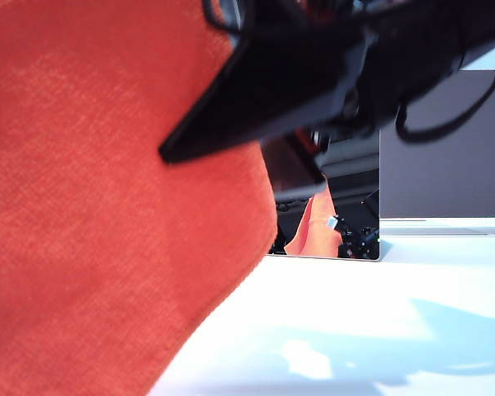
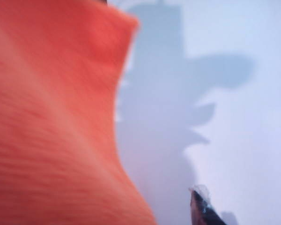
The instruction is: Pick up the cloth from the table and use it to cover the mirror.
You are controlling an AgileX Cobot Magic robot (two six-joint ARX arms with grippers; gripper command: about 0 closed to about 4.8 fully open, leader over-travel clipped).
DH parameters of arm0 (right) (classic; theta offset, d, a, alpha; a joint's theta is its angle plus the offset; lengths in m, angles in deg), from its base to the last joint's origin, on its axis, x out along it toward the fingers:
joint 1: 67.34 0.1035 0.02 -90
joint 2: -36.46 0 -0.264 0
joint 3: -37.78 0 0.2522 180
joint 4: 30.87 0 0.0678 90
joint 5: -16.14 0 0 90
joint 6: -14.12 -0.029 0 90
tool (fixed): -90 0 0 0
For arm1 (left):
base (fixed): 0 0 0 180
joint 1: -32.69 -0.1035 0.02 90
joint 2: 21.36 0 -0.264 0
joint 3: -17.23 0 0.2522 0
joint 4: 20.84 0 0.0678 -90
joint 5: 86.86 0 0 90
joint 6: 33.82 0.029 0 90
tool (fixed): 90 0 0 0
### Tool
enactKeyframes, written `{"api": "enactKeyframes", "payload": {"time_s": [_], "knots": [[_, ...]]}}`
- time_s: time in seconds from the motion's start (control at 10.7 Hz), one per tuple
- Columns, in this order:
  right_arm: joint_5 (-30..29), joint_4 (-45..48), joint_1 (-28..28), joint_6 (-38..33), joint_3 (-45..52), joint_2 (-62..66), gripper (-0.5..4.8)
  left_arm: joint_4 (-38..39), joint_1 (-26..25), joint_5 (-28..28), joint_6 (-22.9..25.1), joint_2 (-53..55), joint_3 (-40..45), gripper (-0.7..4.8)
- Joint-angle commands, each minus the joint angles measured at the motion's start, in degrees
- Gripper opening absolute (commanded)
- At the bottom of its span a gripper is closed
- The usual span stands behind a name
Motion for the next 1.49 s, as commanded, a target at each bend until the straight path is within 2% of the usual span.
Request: {"api": "enactKeyframes", "payload": {"time_s": [0.09, 0.37, 0.74, 1.02, 1.49], "knots": [[-0.09, 1.79, 0.11, 0.24, -0.26, 2.58, 3.69, -3.37, 0.04, -0.02, -1.75, -0.24, -0.33, -0.05], [-1.05, 2.38, 0.11, 0.22, -0.26, 4.63, 3.69, -4.11, 0.04, -0.04, -1.75, -0.24, -0.33, -0.05], [-5.25, 1.86, 0.44, -0.2, -0.24, 6.56, 3.68, -11.08, 0.04, -3.26, -2.78, -0.22, -0.33, -0.05], [-5.92, 1.25, 1.05, -0.2, -0.24, 6.95, 3.68, -11.78, 0.04, -4.15, -2.75, -0.07, -0.33, -0.05], [-6.19, -1.25, 1.05, -0.2, -0.24, 8.74, 3.68, -15.34, 0.04, -11.3, -1.68, -0.02, -0.33, -0.05]]}}
